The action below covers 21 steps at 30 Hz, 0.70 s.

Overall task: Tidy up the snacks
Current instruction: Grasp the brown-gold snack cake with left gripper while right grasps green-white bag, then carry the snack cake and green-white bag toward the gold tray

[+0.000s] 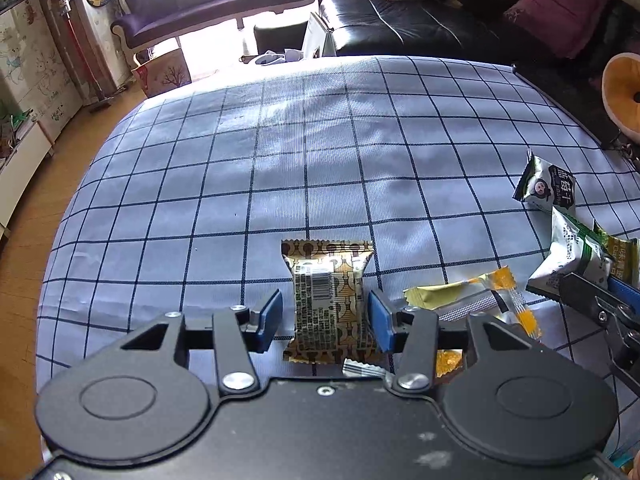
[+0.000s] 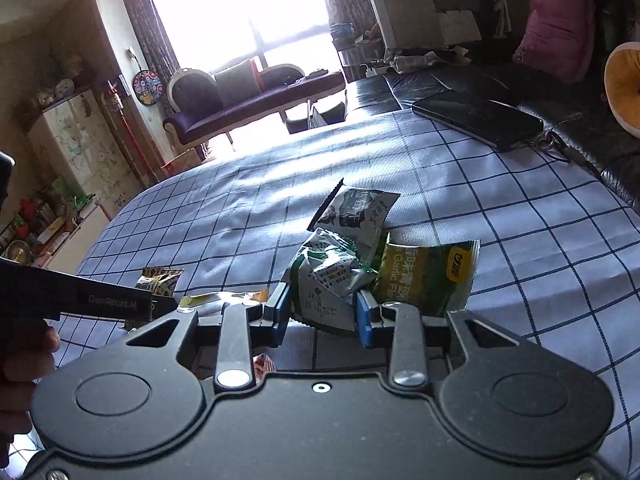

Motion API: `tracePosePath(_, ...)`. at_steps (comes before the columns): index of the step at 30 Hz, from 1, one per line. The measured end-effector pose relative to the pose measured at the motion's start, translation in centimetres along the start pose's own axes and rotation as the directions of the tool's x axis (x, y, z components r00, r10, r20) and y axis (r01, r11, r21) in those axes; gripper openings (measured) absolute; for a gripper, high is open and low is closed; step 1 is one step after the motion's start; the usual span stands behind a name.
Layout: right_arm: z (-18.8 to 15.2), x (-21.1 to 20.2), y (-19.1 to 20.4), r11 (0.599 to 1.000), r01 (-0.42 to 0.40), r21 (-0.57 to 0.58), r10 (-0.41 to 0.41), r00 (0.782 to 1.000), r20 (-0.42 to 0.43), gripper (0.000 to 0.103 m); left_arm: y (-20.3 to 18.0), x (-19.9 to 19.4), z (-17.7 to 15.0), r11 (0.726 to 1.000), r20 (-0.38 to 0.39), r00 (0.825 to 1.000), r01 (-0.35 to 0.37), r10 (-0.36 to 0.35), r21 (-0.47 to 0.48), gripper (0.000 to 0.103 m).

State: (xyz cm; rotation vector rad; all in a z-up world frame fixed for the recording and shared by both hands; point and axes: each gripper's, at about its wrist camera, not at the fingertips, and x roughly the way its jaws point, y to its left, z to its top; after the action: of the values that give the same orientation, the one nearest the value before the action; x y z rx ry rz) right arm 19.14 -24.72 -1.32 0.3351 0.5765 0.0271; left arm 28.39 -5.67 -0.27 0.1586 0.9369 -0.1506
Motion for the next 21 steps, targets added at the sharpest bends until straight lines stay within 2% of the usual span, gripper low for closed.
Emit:
tracePosePath(5,0.0,-0.2,0.0,1.0,-0.001,-0.005,0.001,1.0,0.005,0.043,-0.3,0.5,0.3,1.0,0.019,1.0,-0.017,0.017,-0.002,0.053)
tracePosePath(9,0.0,-0.3,0.0,1.0,-0.009,0.002,0.009,1.0,0.01,0.043,-0.5,0.5,0.4,1.0,0.016,1.0,-0.014,0.013,0.028,0.051)
tracePosePath(12,0.0,-0.2,-0.1,1.0,-0.021,0.007,0.021,1.0,0.002,0.043,-0.2,0.5,0.4,1.0,0.007,1.0,0.007,-0.007,0.004,0.046)
tracePosePath(13,-0.1,-0.2,-0.1,1.0,-0.027,0.009,0.027,1.0,-0.002,0.043,-0.1,0.5,0.5,1.0,0.006,1.0,0.017,-0.017,-0.002,0.038)
tracePosePath(14,-0.1,-0.1,-0.2,0.999,-0.031,0.013,0.032,0.999,-0.008,0.043,-0.1,0.4,0.5,1.0,0.006,1.0,0.019,-0.019,-0.013,0.034)
tracePosePath(18,-0.1,0.1,-0.4,0.999,-0.029,0.026,0.03,0.999,-0.018,0.043,0.2,-0.7,0.5,0.999,0.002,1.0,0.013,-0.013,-0.036,0.033)
tracePosePath(21,-0.1,0.1,-0.7,0.999,-0.026,0.041,0.026,1.0,-0.011,0.043,0.2,-2.7,0.0,1.0,0.015,1.0,0.01,-0.01,-0.02,0.033)
